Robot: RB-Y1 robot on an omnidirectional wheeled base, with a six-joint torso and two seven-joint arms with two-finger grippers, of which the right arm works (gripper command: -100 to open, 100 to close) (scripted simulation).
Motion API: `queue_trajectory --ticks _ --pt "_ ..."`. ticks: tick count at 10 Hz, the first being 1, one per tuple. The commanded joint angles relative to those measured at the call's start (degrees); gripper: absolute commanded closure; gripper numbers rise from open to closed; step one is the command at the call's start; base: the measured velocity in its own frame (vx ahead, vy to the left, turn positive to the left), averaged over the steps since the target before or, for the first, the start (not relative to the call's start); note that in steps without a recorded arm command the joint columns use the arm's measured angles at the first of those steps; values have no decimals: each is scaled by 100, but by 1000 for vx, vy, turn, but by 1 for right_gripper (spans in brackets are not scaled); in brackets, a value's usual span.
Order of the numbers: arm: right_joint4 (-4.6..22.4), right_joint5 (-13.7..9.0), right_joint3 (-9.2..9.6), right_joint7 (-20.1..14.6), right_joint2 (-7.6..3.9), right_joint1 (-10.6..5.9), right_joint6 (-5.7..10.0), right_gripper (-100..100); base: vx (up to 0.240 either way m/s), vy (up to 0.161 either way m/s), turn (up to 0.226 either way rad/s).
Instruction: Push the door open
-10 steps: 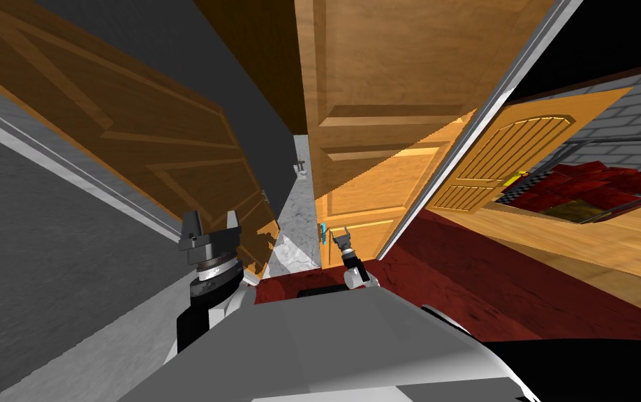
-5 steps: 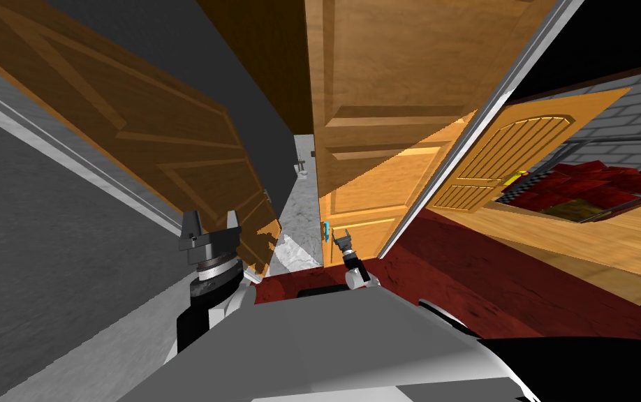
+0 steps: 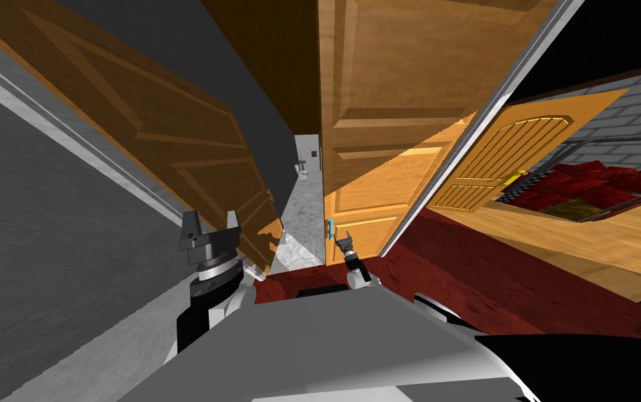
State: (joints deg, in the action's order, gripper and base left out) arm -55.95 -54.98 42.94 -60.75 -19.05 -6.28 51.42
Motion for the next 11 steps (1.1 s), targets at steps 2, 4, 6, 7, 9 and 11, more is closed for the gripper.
queue_trajectory --ticks 2,4,6,7,9,11 --pt "224 -187 154 -228 -50 -95 52 -100 -53 73 1" --pt "490 -375 318 -473 -96 -210 114 -100 -59 92 6" --pt "729 -545 465 -692 -136 -314 171 -100 -64 97 2" --pt "821 -610 521 -776 -151 -354 193 -100 -79 79 4" --pt "997 -735 630 -938 -180 -430 235 -100 -52 77 3" --pt "1151 -844 724 -1079 -205 -497 271 -100 -47 65 3"
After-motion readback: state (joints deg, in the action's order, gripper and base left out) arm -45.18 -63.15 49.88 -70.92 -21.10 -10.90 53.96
